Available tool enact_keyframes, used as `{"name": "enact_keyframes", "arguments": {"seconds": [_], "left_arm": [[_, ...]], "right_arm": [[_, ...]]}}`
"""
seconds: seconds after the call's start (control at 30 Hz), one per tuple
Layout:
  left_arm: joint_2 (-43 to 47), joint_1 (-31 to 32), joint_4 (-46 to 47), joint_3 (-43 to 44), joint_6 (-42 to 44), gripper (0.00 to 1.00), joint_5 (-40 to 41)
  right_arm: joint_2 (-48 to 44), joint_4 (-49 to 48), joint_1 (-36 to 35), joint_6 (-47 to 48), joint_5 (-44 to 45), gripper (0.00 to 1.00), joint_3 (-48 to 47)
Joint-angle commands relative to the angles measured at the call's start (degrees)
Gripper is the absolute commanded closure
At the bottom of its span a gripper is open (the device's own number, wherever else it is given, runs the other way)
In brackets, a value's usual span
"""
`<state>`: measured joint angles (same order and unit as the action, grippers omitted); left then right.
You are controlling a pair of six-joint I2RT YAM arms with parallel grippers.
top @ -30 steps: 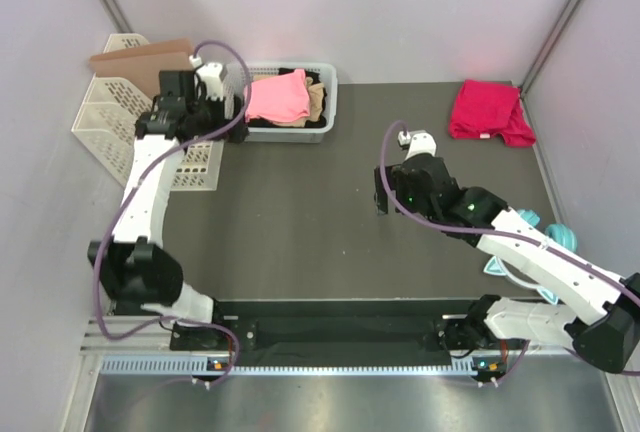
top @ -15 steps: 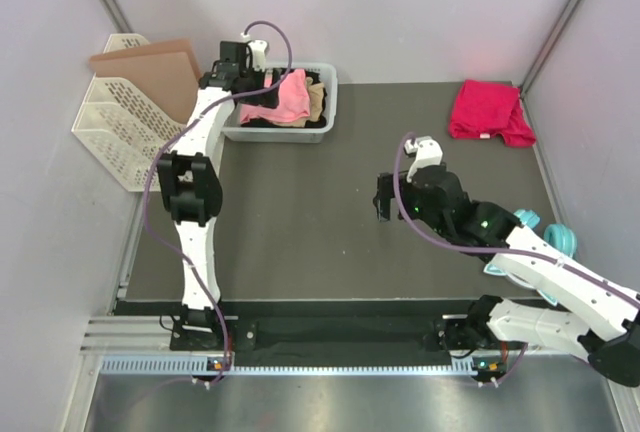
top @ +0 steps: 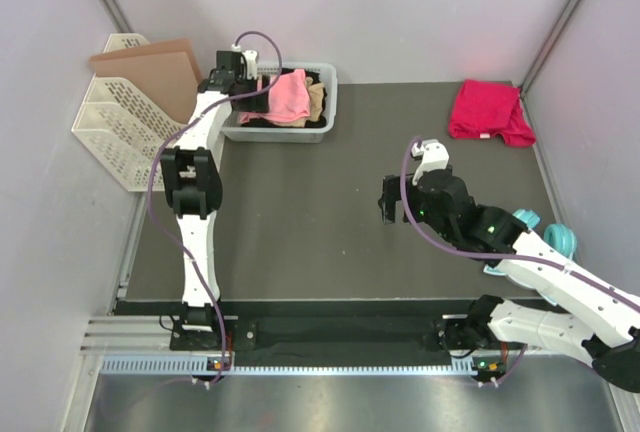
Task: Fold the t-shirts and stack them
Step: Grab crumpled tshirt from bin with the left arm, then move the tshirt to the center of the board
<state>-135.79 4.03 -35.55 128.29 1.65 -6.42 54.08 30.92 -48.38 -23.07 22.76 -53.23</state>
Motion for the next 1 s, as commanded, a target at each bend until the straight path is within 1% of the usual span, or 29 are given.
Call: {"name": "enact_keyframes", "arguments": {"seconds": [0.0,0.07,0.1,0.17,0.2,0.23,0.33,0.43,0.47,0.53,0.57,0.63,0.67,0.8,0.83,0.87,0.93,0.97], "left_arm": [[1.57,0.1,2.42,-3.56,-0.77,0.28,-4.3],[1.75,0.1,1.89,-4.19,-0.86,0.39,-4.92],[1.84,0.1,1.71,-4.45,-1.12,0.54,-5.44],[1.93,0.1,1.01,-4.8,-1.03,0.72,-6.06],[2.45,0.1,0.84,-5.24,-1.12,0.97,-6.5],[2.89,0.1,0.83,-5.5,-1.3,1.0,-6.33],[6.49,0.1,1.98,-7.26,-1.47,1.0,-7.02],[11.76,0.36,1.63,-6.83,-1.39,1.0,-9.57],[15.25,0.8,1.54,-6.65,-1.3,1.0,-9.93],[19.4,1.59,1.27,-6.65,-0.25,1.0,-10.72],[23.68,2.72,1.27,-6.82,0.19,1.0,-10.9],[28.01,4.13,1.01,-7.35,1.42,1.0,-11.34],[31.86,5.88,0.92,-8.13,2.38,1.0,-11.16],[39.27,11.42,-3.02,-9.72,4.59,1.0,-12.3],[40.5,12.48,-5.3,-10.16,4.94,1.0,-12.57],[43.04,14.4,-6.1,-11.47,5.38,1.0,-12.92],[45.86,16.0,-7.51,-13.41,5.56,1.0,-14.41],[48.66,17.57,-8.47,-15.77,5.73,1.0,-14.5]], "right_arm": [[-0.73,-0.42,-0.93,-0.48,0.97,0.0,-0.82],[-1.26,-0.59,-0.93,-0.83,0.79,0.0,-0.65],[-1.52,-0.59,-0.93,-1.01,0.79,0.0,-0.56],[-1.88,-0.51,-1.01,-1.27,0.62,0.0,-0.47],[-1.96,-0.25,-0.93,-1.45,0.61,0.0,-0.56],[-2.14,-0.24,-0.93,-1.45,0.61,0.0,-0.56],[-2.23,-0.15,-0.93,-1.45,0.27,0.0,-0.64],[-2.32,-0.5,-1.01,-1.28,-0.53,0.0,-0.38],[-2.32,-0.68,-0.93,-1.28,-0.79,0.0,-0.12],[-2.32,-1.12,-0.93,-1.1,-1.23,0.0,0.32],[-2.4,-1.3,-1.01,-1.1,-1.67,0.01,0.76],[-2.49,-1.91,-1.01,-1.19,-1.85,0.01,1.2],[-2.67,-2.0,-1.01,-1.19,-1.67,0.02,1.64],[-4.42,-2.09,-1.19,-1.27,-0.53,0.02,2.17],[-5.04,-1.91,-1.1,-1.28,0.17,0.02,2.17],[-5.56,-1.83,-1.1,-1.19,0.7,0.02,1.99],[-7.41,-0.86,-1.1,-1.36,2.28,0.02,1.73],[-8.11,-0.16,-1.1,-1.45,4.11,0.03,1.29]]}}
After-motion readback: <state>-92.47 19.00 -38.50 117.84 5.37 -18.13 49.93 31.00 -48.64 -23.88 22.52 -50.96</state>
